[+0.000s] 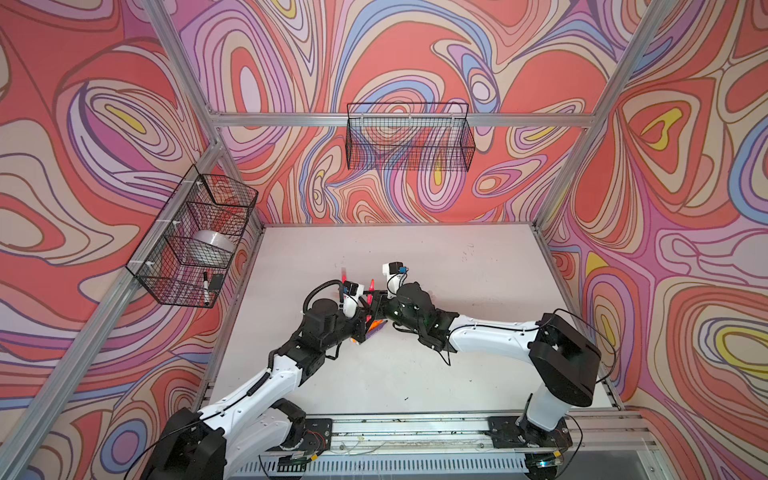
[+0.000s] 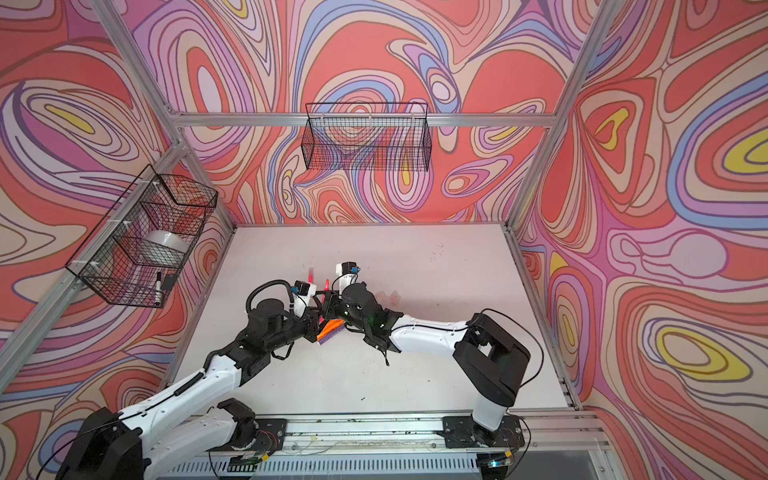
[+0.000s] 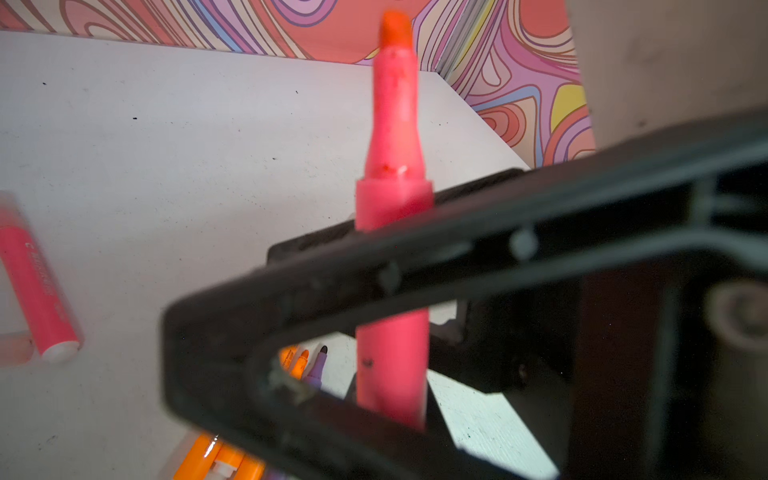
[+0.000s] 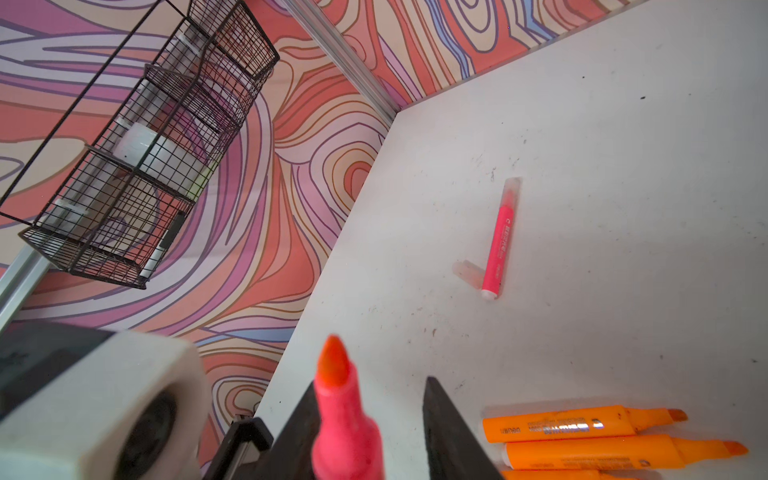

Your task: Insert the pens into the pen caps

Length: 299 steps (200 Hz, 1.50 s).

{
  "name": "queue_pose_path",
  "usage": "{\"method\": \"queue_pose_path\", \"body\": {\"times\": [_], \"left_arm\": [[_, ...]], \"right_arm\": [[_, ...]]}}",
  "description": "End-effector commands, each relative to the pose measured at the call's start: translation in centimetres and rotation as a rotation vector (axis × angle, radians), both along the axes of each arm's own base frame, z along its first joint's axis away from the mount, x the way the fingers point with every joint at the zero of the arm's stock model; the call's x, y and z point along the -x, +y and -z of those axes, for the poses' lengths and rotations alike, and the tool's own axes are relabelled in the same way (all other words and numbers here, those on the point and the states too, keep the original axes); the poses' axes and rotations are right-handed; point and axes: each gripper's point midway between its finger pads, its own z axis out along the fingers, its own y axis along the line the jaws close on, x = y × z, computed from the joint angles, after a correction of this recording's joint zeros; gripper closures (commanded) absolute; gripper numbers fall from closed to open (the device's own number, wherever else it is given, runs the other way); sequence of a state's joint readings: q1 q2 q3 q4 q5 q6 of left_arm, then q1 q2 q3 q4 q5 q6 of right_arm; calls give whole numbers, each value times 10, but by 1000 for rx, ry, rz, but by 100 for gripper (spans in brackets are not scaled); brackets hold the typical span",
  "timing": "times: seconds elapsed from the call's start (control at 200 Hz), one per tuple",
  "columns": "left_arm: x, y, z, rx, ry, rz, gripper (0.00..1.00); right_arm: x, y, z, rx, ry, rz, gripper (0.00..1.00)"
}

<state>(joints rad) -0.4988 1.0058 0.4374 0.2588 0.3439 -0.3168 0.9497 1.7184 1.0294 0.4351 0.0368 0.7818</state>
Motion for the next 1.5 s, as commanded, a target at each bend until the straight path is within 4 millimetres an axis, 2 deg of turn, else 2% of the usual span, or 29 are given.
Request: {"method": "queue_pose_path", "body": {"times": [0.0,0.421,0.536,0.746,0.871,0.986,1.492], "left_arm": [[1,-3,-4,6,-34,20,100],[0,-5,1,2,-17,22,100],[0,-4,-1,3,-22,20,100],[-2,-2,-2,-2,-24,6,100],[-5,0,-3,-6,-27,-14,78],[-8,0,-9,-1,-39,-26,69],[-18,-1,-22,-3,-63,-44,68]], "right_arm": [[-9,-11,-9,0,-11,33,60],[-11,-18,-26,-16,-48,43,58],[-11,-16,-23,-14,-41,33,68],[-11,-14,-18,-4,-28,31,91],[-10,-12,-19,-15,-24,17,98],[-7,-8,-15,-22,-12,2,100],[-2,-4,-10,-16,-8,-12,100]]}}
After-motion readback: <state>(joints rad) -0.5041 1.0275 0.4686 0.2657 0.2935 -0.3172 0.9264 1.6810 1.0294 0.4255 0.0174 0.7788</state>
